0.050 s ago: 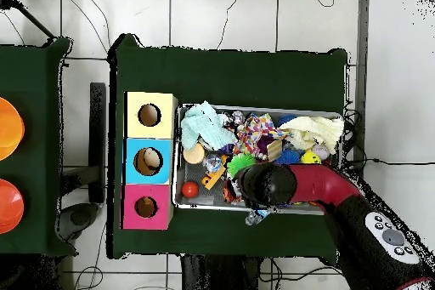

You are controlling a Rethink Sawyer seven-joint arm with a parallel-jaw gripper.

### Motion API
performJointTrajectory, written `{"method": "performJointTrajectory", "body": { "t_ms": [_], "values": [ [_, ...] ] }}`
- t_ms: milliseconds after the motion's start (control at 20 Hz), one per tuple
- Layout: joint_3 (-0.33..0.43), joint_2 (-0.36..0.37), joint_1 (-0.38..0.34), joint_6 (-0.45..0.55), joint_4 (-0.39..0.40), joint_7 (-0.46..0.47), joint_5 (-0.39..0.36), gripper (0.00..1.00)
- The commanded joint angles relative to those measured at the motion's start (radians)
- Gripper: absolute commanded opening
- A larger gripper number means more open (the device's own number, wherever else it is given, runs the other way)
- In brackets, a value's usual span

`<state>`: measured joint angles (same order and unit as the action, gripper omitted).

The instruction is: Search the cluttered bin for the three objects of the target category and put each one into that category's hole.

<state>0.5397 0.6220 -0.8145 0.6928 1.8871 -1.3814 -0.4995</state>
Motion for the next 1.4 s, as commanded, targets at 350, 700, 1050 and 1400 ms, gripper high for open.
{"method": "performJointTrajectory", "body": {
  "t_ms": [350, 700, 1050, 1400],
  "values": [
    [0.018, 0.012, 0.002, -0.093, 0.045, 0.001, -0.054, 1.00],
    [0.017, -0.011, -0.005, -0.086, 0.024, 0.014, -0.054, 1.00],
    [0.016, -0.002, -0.005, -0.079, 0.026, 0.013, -0.051, 1.00],
    [0.019, 0.011, -0.009, -0.069, 0.029, 0.013, -0.043, 1.00]
  ]
}}
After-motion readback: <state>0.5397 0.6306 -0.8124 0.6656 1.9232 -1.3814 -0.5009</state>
